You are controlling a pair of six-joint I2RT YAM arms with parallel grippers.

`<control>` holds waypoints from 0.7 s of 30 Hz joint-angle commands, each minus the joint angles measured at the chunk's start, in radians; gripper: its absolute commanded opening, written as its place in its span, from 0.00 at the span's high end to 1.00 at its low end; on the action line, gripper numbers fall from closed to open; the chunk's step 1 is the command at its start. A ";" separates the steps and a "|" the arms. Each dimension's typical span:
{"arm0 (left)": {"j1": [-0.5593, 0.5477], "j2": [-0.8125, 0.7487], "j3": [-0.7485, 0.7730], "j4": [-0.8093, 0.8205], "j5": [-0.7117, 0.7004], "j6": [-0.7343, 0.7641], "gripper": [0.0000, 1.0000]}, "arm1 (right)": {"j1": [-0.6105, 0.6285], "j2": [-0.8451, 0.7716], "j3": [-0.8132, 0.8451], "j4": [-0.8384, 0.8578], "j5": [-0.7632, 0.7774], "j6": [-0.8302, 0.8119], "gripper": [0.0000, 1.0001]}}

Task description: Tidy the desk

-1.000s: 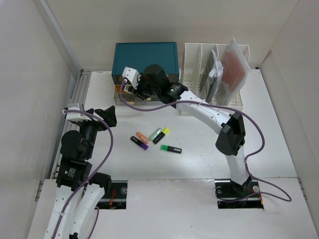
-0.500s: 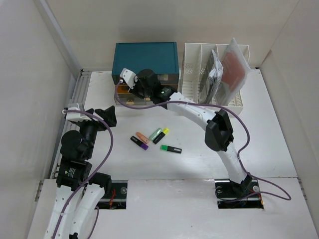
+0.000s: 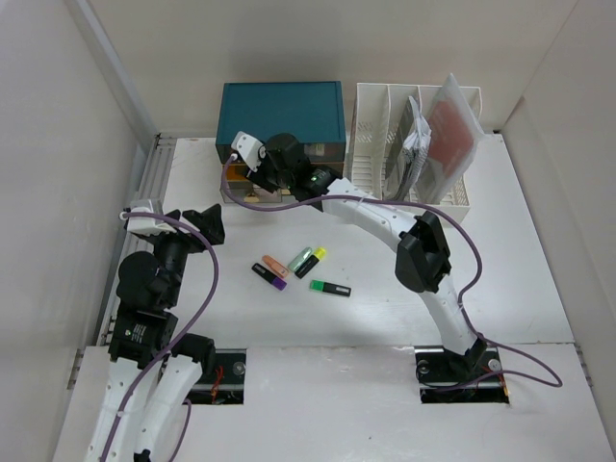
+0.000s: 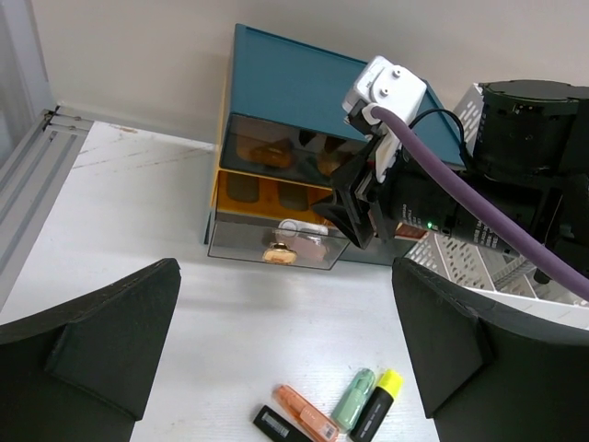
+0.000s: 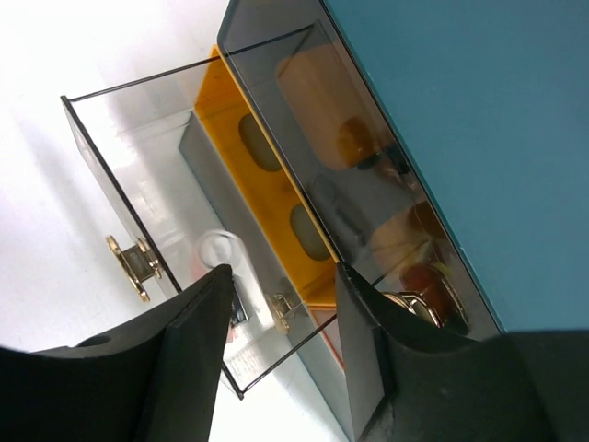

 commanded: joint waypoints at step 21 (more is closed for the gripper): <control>0.070 0.345 -0.097 0.258 0.322 -0.276 0.78 | -0.052 -0.744 -0.625 0.004 -0.282 0.100 0.35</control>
